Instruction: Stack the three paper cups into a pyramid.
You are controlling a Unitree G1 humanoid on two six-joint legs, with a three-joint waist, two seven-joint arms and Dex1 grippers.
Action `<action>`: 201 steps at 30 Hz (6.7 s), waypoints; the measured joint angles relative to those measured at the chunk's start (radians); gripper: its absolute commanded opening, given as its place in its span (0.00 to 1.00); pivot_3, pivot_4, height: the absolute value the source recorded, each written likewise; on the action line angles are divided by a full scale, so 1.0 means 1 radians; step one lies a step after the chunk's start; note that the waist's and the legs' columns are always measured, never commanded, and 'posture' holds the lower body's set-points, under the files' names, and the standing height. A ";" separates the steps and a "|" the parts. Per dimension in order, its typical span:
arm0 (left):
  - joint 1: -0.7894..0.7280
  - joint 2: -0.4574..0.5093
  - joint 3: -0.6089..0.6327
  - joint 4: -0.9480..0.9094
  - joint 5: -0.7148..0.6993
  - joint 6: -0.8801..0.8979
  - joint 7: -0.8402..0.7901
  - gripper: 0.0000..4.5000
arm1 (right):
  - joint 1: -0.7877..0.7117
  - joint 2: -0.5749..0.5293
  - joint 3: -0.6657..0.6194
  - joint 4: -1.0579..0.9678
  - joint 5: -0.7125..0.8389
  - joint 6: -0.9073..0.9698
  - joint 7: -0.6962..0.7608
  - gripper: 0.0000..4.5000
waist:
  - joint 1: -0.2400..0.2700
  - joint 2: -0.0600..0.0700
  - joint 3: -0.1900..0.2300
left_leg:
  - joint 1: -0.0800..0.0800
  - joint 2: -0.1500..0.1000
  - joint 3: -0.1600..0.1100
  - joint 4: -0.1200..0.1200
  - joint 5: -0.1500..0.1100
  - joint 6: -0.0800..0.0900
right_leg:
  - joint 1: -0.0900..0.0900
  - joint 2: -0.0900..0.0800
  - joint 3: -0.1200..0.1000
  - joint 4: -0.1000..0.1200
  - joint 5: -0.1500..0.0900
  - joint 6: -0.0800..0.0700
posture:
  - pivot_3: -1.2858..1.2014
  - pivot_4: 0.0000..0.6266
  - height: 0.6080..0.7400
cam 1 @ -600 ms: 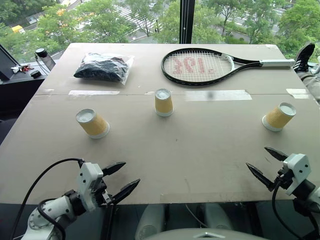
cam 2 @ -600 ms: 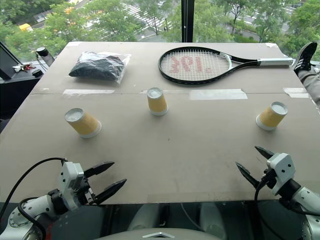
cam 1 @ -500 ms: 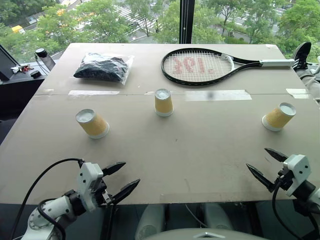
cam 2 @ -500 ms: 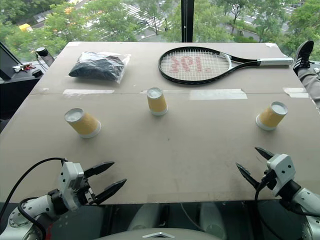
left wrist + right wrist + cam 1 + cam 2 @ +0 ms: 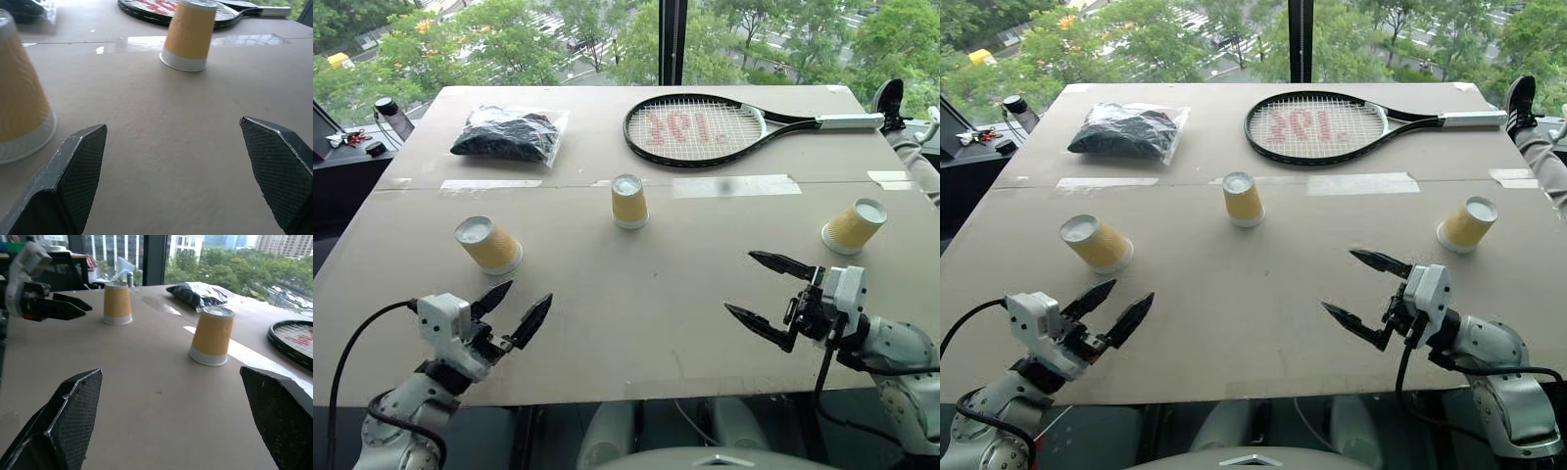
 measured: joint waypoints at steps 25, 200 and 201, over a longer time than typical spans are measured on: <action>-0.465 0.208 -0.037 0.295 0.126 0.143 0.154 1.00 | 0.073 0.014 0.000 -0.015 -0.003 0.000 -0.022 0.99 | 0.020 -0.002 -0.001 | 0.000 -0.001 -0.002 0.000 0.000 0.000 | 0.000 0.001 -0.003 0.001 0.000 0.000 | 0.52 0.24 1.00; -0.061 0.270 0.094 0.018 -0.282 0.128 -0.550 1.00 | -0.513 0.164 0.234 0.456 -0.311 0.203 -0.117 0.96 | -0.002 0.006 0.002 | -0.002 -0.002 -0.001 -0.005 0.000 0.000 | -0.005 -0.002 0.001 -0.002 0.000 -0.001 | 0.52 0.24 1.00; -0.081 0.270 0.094 0.022 -0.284 0.137 -0.520 1.00 | -0.513 0.157 0.223 0.446 -0.304 0.203 -0.115 0.96 | -0.002 0.006 0.002 | -0.002 -0.002 -0.001 -0.005 0.000 0.000 | -0.004 -0.002 0.001 -0.002 0.000 -0.001 | 0.52 0.24 1.00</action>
